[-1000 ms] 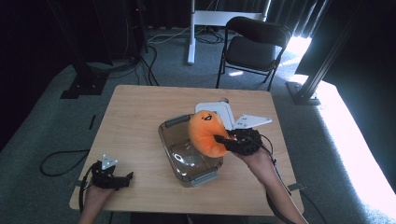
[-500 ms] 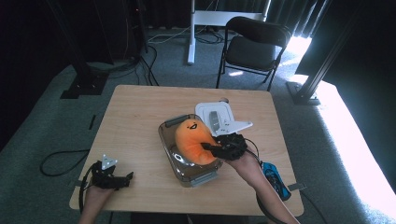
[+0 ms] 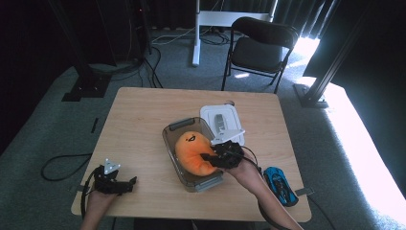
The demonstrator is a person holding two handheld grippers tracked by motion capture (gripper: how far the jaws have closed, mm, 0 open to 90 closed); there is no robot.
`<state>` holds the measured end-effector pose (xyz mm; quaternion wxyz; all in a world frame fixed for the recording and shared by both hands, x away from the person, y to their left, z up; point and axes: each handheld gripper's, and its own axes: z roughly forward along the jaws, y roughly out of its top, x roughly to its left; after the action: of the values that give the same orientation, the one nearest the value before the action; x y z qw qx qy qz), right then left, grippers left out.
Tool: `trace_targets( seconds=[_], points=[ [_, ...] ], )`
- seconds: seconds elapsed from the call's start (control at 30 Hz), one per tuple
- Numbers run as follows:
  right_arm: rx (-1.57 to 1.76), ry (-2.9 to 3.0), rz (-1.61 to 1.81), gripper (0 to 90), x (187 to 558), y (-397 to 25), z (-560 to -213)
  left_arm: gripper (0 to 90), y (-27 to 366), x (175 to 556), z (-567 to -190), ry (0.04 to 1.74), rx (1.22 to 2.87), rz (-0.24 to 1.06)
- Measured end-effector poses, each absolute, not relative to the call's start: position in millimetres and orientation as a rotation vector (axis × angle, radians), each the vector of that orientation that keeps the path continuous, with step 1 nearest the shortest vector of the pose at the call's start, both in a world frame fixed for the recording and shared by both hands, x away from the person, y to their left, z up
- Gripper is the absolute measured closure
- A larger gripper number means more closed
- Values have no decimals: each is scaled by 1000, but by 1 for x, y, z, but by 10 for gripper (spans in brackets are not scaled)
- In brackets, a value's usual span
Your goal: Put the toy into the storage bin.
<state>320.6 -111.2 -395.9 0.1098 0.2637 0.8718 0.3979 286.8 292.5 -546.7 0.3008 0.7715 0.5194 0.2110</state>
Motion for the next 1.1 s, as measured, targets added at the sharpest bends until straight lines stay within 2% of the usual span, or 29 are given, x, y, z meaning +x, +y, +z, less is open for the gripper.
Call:
trace_targets(
  seconds=[1.1],
  points=[
    [805, 2731, 1002, 671, 340, -92, -422, 2, 292, 287, -547, 1377, 2045, 563]
  ],
)
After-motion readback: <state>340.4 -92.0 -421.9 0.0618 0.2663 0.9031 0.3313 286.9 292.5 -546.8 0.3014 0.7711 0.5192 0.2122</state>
